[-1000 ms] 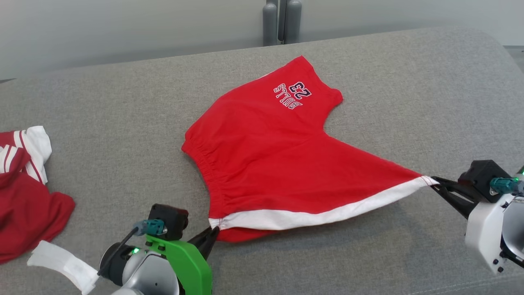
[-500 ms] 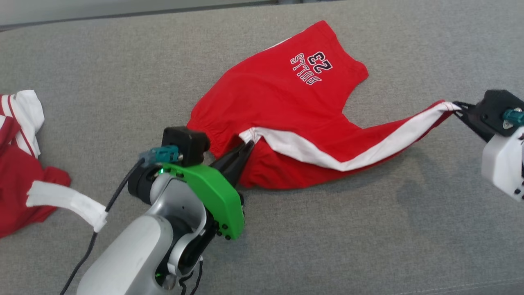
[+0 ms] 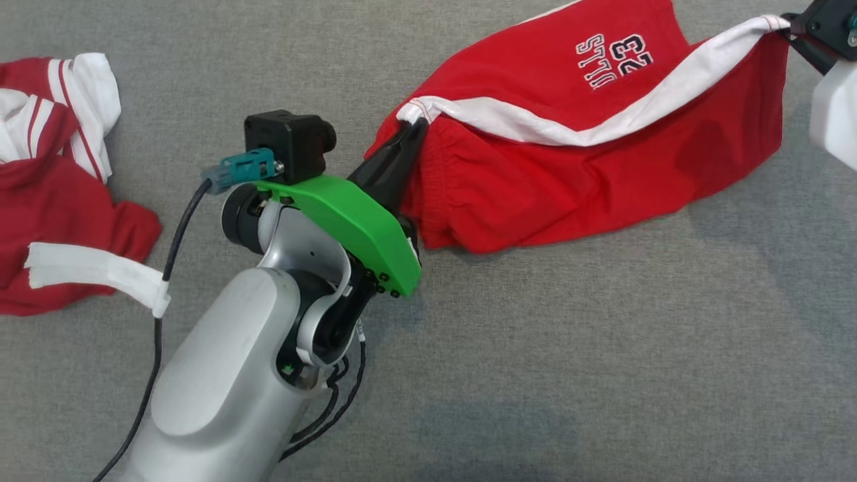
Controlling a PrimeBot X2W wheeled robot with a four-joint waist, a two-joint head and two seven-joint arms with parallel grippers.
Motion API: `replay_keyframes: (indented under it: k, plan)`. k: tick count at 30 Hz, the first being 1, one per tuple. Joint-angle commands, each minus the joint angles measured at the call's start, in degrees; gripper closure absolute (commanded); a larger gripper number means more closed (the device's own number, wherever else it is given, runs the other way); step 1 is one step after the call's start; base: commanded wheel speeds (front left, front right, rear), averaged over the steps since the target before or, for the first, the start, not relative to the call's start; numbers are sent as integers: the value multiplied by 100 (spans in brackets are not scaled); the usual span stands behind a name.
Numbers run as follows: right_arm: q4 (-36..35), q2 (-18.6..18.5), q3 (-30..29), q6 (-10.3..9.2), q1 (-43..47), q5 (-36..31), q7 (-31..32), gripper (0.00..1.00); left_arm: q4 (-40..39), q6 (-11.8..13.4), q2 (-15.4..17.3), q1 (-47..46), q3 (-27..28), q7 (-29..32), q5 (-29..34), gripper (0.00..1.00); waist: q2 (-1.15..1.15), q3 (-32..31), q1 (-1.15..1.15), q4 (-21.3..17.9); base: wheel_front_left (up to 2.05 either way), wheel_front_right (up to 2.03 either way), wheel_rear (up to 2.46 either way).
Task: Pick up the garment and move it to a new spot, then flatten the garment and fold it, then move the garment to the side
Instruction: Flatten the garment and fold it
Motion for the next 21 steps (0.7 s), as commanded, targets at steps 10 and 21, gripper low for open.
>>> replay_keyframes:
  k: [10, 21]
  plan:
    - [713, 241, 877, -10, -1482, 238, -266, 100, 392, -1, -256, -532, 318, -181, -259, 100, 0, 464, 0, 474, 0, 0, 0]
    - [1101, 478, 898, -10, -1604, 220, -155, 100, 1045, -26, -475, -969, 416, -355, -458, 100, 0, 690, 0, 694, 0, 0, 0]
